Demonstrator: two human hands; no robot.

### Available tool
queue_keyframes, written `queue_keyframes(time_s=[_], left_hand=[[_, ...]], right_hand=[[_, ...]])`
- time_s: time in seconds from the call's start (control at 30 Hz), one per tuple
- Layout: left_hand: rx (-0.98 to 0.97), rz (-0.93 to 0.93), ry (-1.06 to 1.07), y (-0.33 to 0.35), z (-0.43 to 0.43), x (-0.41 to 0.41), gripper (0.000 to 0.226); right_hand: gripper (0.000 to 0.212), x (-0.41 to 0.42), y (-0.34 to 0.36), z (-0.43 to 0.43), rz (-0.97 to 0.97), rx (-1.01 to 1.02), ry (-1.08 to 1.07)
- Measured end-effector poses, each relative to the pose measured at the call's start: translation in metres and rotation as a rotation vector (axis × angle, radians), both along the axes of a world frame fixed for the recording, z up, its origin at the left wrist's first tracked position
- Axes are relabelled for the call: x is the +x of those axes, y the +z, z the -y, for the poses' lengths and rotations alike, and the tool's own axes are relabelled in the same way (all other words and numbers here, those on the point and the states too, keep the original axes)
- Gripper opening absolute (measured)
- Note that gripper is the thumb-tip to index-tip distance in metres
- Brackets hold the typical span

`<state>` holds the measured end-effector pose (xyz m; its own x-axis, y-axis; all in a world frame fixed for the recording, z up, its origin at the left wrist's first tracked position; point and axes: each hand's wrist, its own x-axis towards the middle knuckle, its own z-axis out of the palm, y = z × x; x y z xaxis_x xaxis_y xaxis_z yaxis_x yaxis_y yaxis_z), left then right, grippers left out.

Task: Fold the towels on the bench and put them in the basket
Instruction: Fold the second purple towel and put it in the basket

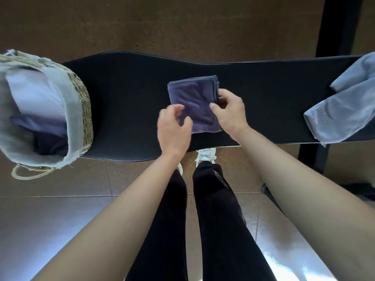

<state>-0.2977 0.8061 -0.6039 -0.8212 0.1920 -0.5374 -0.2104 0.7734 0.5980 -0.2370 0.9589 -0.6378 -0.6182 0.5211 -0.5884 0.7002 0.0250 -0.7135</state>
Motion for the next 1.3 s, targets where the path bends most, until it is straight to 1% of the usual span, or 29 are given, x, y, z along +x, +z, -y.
queue_keyframes(time_s=[0.07,0.13,0.17,0.23,0.33,0.37,0.4,0.47,0.57,0.63,0.7,0.77,0.83,0.9,0.93,1.0,1.03,1.13,1.17,1.23,1.3], left_hand=[[-0.072,0.017,-0.009,-0.011,0.006,-0.005,0.049],[-0.072,0.089,-0.027,-0.019,0.006,-0.006,0.065],[-0.071,0.126,-0.023,-0.022,0.005,-0.007,0.070],[-0.121,0.156,-0.018,-0.027,0.000,-0.008,0.073],[-0.283,0.162,0.014,-0.030,-0.008,-0.007,0.070],[-0.305,0.189,0.051,-0.029,-0.010,-0.006,0.068],[-0.301,0.232,0.094,-0.031,-0.010,-0.006,0.065],[-0.234,0.335,0.158,-0.031,-0.008,-0.007,0.056],[-0.094,0.417,0.170,-0.025,0.004,-0.007,0.039],[0.000,0.440,0.213,-0.018,0.014,-0.010,0.036],[0.151,0.511,0.331,-0.007,0.023,-0.013,0.040],[0.307,0.589,0.456,0.003,0.033,-0.014,0.044],[0.409,0.625,0.563,0.012,0.044,-0.013,0.038],[0.505,0.636,0.637,0.021,0.057,-0.011,0.039],[0.541,0.634,0.659,0.025,0.063,-0.009,0.040],[0.575,0.617,0.677,0.034,0.077,-0.005,0.042],[0.578,0.607,0.675,0.039,0.085,-0.004,0.045],[0.579,0.565,0.633,0.054,0.113,-0.005,0.064],[0.561,0.549,0.621,0.059,0.124,-0.009,0.068],[0.522,0.549,0.644,0.068,0.150,-0.020,0.068],[0.519,0.602,0.695,0.078,0.180,-0.037,0.064]], right_hand=[[0.027,-0.003,-0.008,-0.004,-0.015,0.104,0.050],[0.033,-0.002,-0.015,-0.006,-0.005,0.236,0.066],[0.037,0.000,-0.017,-0.007,0.024,0.279,0.060],[0.044,0.004,-0.019,-0.008,0.111,0.298,0.050],[0.046,0.007,-0.018,-0.011,0.214,0.257,0.102],[0.046,0.007,-0.018,-0.012,0.232,0.232,0.126],[0.047,0.009,-0.015,-0.012,0.253,0.201,0.155],[0.047,0.013,-0.009,-0.012,0.290,0.152,0.213],[0.048,0.024,-0.002,-0.010,0.346,0.102,0.241],[0.051,0.029,0.002,-0.006,0.385,0.014,0.178],[0.052,0.031,0.007,0.004,0.425,-0.141,0.048],[0.058,0.032,0.017,0.017,0.510,-0.400,-0.130],[0.077,0.031,0.031,0.036,0.576,-0.725,-0.247],[0.084,0.027,0.044,0.059,0.540,-0.965,-0.275],[0.085,0.023,0.049,0.072,0.489,-1.028,-0.270],[0.086,0.009,0.056,0.098,0.361,-1.092,-0.276],[0.082,0.000,0.059,0.110,0.295,-1.105,-0.308],[0.048,-0.030,0.070,0.139,0.138,-1.045,-0.468],[0.042,-0.040,0.074,0.146,0.106,-1.022,-0.495],[0.041,-0.056,0.086,0.158,0.041,-1.015,-0.488],[0.042,-0.074,0.101,0.169,-0.001,-0.988,-0.423]])
